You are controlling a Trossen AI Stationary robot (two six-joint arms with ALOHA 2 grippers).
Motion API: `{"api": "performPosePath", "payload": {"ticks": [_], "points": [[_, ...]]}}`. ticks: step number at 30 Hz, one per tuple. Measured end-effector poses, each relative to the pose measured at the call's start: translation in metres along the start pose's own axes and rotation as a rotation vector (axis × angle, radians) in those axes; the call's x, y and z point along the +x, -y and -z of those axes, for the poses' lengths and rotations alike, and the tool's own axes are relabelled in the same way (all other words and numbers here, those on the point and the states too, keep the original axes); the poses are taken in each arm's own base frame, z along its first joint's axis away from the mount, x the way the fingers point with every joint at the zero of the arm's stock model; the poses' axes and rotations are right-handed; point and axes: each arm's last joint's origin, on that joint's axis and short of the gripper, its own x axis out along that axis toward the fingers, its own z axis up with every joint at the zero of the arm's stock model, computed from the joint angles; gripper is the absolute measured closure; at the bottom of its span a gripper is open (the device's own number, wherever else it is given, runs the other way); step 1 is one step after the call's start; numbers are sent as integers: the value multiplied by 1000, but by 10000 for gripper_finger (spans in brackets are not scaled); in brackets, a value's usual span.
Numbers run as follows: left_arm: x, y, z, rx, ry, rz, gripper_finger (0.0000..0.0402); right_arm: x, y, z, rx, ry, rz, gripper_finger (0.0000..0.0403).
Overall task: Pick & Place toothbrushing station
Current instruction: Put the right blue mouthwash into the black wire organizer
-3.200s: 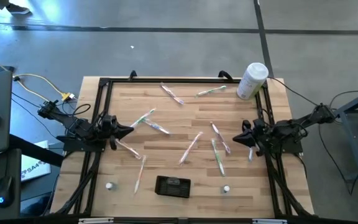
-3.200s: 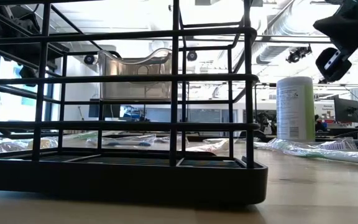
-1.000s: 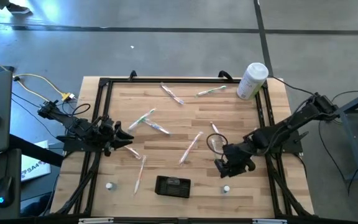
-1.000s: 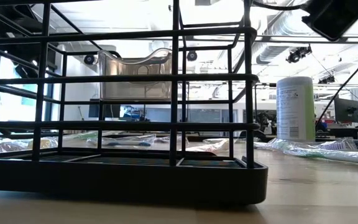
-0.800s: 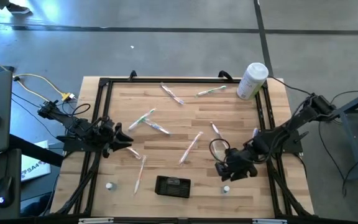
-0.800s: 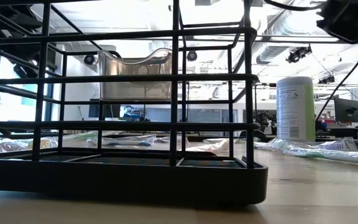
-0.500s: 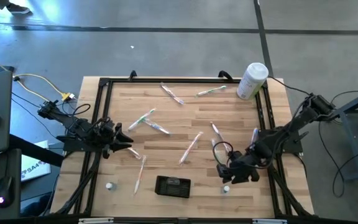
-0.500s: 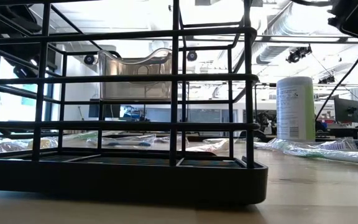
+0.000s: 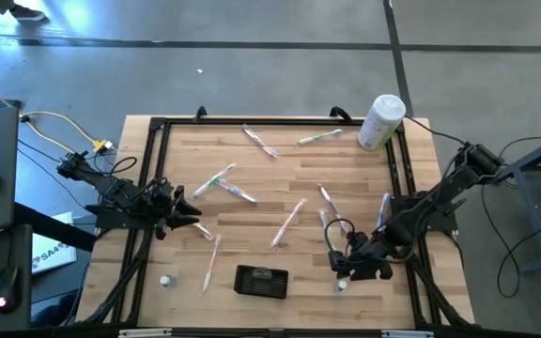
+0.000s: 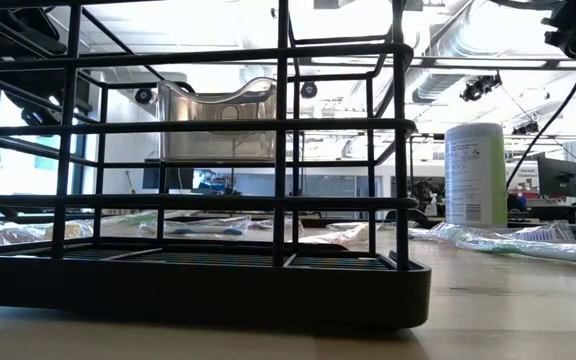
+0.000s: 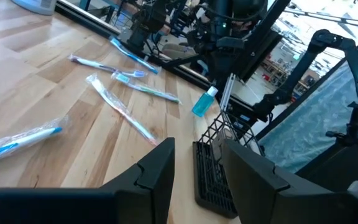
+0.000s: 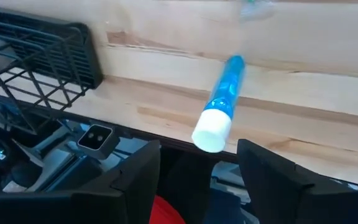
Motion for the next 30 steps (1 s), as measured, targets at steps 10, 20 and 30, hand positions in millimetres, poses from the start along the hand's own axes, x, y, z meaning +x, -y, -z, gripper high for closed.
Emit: {"api": "performPosePath", "payload": {"ticks": [10,20,30], "points": [[0,1,0,-2,-4,13,265,23,-1,-2,3,20,23,196],[0,1,0,-2,-8,19,265,23,-1,-1,14,17,23,196],[0,1,0,0,-17,32,265,37,3,-1,7,21,74,196]]}}
